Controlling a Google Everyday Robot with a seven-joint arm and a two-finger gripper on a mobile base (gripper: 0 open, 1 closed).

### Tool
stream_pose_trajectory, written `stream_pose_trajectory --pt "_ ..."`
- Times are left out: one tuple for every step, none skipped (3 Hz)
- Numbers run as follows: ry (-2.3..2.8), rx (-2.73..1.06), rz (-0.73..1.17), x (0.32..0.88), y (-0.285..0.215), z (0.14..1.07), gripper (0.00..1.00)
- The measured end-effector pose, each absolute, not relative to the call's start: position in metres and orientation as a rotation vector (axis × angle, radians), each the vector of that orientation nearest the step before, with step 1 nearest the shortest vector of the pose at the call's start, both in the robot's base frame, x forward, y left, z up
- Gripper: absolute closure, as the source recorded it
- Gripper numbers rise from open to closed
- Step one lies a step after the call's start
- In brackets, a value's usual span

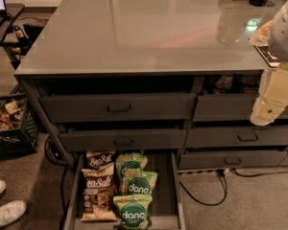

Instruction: Pick brown chip bag from bottom drawer and place on counter

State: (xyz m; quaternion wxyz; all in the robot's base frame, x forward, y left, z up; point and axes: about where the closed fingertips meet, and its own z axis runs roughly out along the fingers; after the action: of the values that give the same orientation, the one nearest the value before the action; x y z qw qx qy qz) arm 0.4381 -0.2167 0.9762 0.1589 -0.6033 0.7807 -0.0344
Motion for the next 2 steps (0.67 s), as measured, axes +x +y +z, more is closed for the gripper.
stream_pose_trajectory --pt "2.232 -1.725 -0.098 0.438 -0.217 0.976 0.0" --pt "2.245 -1.725 -0.043 0.429 -0.201 0.955 0.0"
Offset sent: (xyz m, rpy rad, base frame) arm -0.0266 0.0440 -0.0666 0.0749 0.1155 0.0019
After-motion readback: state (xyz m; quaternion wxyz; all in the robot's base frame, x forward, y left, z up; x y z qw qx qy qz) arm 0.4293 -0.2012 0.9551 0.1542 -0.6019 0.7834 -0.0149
